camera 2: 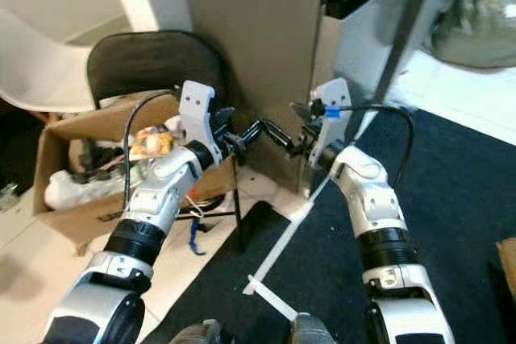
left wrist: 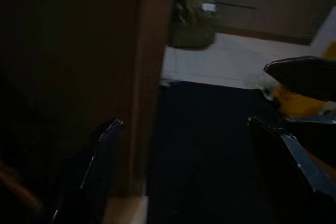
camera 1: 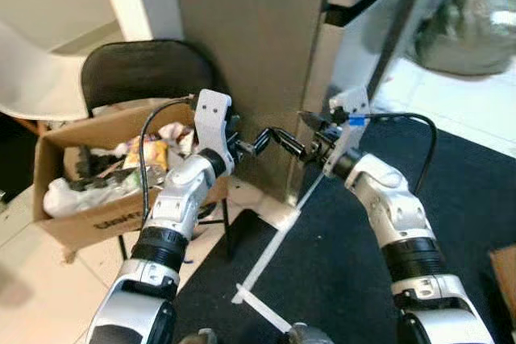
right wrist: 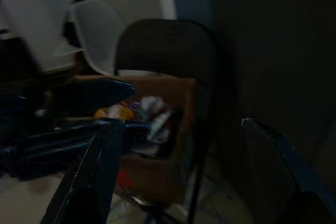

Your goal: Picking trash to rubbish bin

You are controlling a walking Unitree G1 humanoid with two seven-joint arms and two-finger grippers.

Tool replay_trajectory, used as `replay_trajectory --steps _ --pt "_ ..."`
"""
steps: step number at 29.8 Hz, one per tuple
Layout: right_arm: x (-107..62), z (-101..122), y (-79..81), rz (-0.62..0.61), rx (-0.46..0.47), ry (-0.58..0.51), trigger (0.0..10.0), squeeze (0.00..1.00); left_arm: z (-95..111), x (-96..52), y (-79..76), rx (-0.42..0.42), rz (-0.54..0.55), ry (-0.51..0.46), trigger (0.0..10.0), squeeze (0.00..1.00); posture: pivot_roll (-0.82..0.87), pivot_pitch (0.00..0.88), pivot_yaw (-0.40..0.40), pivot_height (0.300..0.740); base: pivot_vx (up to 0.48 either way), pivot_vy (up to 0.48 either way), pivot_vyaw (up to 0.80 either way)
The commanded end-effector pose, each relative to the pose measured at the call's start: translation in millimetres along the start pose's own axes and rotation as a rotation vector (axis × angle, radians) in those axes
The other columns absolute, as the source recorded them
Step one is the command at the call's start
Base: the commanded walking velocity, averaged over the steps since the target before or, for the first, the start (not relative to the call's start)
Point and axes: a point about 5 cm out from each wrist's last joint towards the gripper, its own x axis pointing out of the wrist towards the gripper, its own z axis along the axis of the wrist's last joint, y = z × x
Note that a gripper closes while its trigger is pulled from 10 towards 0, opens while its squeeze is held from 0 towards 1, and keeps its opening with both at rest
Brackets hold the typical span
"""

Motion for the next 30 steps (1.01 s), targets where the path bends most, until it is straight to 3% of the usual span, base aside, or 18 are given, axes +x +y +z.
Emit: replay_trajectory --steps 1,30 --pt "3.0 -1.7 4.8 0.022 0.004 0.001 10.0 0.00 -4.7 -1.7 0.8 -0.011 0.003 0.014 10.0 0.00 -0.06 0.000 0.013 0.740 -0.300 0.000 0.00" --pt "2.9 -2.6 4.5 0.023 0.004 0.004 10.0 0.00 -5.8 -1.4 0.2 -0.013 -0.003 0.017 10.0 0.00 -0.06 0.000 0.006 0.740 -0.305 0.000 0.00"
